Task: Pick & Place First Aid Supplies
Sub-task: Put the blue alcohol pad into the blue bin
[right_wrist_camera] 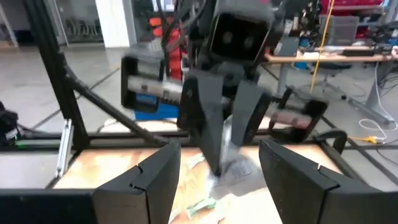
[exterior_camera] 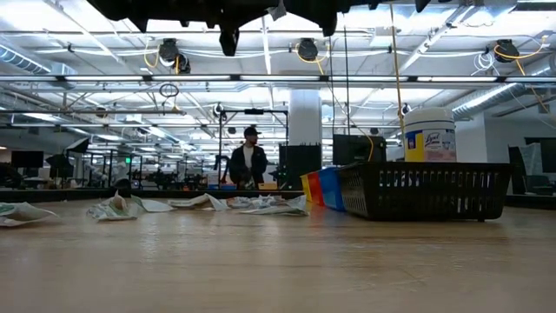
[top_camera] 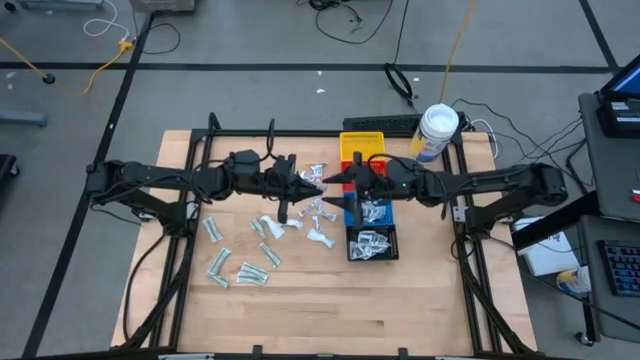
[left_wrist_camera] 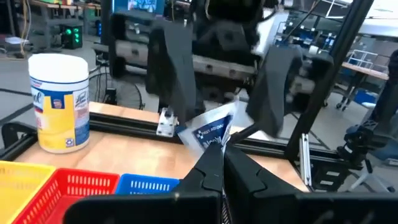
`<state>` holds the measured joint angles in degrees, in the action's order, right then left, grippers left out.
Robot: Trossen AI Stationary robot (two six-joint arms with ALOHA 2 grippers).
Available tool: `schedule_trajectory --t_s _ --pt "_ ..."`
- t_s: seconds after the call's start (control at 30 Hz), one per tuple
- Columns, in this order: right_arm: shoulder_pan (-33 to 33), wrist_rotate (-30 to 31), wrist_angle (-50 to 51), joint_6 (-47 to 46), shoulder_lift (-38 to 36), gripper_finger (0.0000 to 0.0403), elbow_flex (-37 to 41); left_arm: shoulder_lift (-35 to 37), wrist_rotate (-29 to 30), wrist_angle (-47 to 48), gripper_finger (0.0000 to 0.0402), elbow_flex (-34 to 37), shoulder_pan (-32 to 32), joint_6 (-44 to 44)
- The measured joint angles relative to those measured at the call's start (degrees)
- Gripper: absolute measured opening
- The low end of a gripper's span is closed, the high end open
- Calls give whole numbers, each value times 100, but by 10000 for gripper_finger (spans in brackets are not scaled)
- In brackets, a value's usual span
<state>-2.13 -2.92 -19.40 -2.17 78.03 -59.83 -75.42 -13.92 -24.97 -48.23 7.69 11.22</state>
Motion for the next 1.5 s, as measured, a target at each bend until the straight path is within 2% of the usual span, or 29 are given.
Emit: schedule_trajectory --t_s 0.1,0.2,0.47,0.67,0.93,1.1,1.27,1.4,1.5 --pt "39 9 -60 -8 107 205 2 0 3 4 0 0 -8 4" --pt "70 42 -57 -33 152 181 2 0 3 26 0 0 -8 4" --pt "101 14 -131 -165 121 70 2 0 51 125 0 0 -38 7" --pt "99 1 45 -110 117 7 2 -2 75 149 0 2 -43 41" --pt "7 -33 551 95 27 1 -2 -7 156 247 32 7 -42 560" --pt "-199 -101 1694 229 -264 1 13 22 82 376 88 2 -19 740" --pt "-565 -551 2659 386 -672 1 -8 22 43 511 143 2 41 846" --pt "-920 -636 4150 797 -762 1 -422 22 -22 592 170 2 92 949" --pt "-1169 -638 4878 1223 -772 0 -764 22 -69 589 182 2 97 1011"
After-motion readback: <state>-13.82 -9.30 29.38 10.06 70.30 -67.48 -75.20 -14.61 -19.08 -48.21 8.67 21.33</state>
